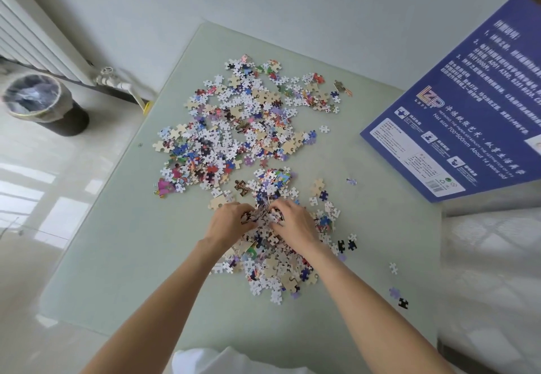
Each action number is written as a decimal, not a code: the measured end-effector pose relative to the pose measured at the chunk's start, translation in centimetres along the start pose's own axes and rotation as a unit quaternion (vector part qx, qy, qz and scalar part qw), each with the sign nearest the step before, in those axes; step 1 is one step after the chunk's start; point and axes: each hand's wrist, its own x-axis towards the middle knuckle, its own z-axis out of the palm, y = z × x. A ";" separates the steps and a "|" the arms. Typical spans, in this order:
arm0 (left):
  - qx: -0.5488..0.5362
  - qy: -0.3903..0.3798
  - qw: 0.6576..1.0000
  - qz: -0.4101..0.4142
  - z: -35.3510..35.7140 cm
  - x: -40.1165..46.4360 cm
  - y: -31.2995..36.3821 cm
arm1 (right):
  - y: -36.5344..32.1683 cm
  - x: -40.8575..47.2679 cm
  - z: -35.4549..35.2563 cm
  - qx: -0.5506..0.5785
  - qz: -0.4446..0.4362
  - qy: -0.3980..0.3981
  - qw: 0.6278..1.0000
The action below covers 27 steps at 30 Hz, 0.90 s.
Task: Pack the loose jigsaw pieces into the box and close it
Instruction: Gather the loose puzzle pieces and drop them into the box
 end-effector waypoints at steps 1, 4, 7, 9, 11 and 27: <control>0.003 -0.004 1.000 -0.003 -0.1 -0.1 -0.2 | 0.1 0.1 0.1 0.001 0.002 0.009 1.000; 0.010 -0.016 1.000 -0.010 -0.3 -0.1 -0.5 | 0.3 0.0 0.3 0.012 0.013 0.017 1.000; 0.002 -0.002 1.000 -0.012 -0.7 0.0 -0.3 | 0.6 -0.4 0.1 0.023 0.026 0.024 0.999; -0.009 0.017 1.000 -0.012 -1.0 0.0 -0.2 | 0.9 -0.7 -0.5 0.035 0.031 0.035 0.998; -0.023 0.031 0.999 -0.007 -1.3 -0.1 -0.3 | 1.1 -1.2 -1.4 0.047 0.032 0.058 0.997; 0.065 -0.035 0.987 0.141 -5.0 5.6 6.3 | 3.0 -8.3 -20.3 0.130 -0.018 0.194 0.972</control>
